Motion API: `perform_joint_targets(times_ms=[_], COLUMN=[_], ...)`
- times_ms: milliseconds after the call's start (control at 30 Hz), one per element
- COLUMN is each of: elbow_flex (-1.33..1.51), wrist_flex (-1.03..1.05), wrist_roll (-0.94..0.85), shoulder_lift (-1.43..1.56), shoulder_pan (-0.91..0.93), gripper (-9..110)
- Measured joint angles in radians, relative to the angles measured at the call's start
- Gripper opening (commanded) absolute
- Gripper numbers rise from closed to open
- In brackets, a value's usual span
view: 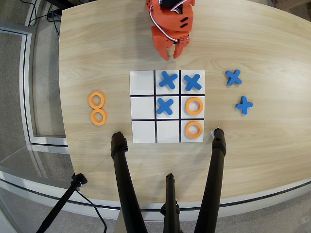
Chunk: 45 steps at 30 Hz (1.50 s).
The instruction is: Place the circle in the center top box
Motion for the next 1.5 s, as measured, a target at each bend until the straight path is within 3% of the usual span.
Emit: perform_joint_targets(times_ms=[700, 1500], elbow_flex=[-0.086, -0.876], wrist_flex=[-0.074, -0.442], wrist_roll=[0.081, 0.127], shoulder_lift=[-0.186, -1.305], shoulder_pan=[0.095, 0.508], gripper=[6, 14])
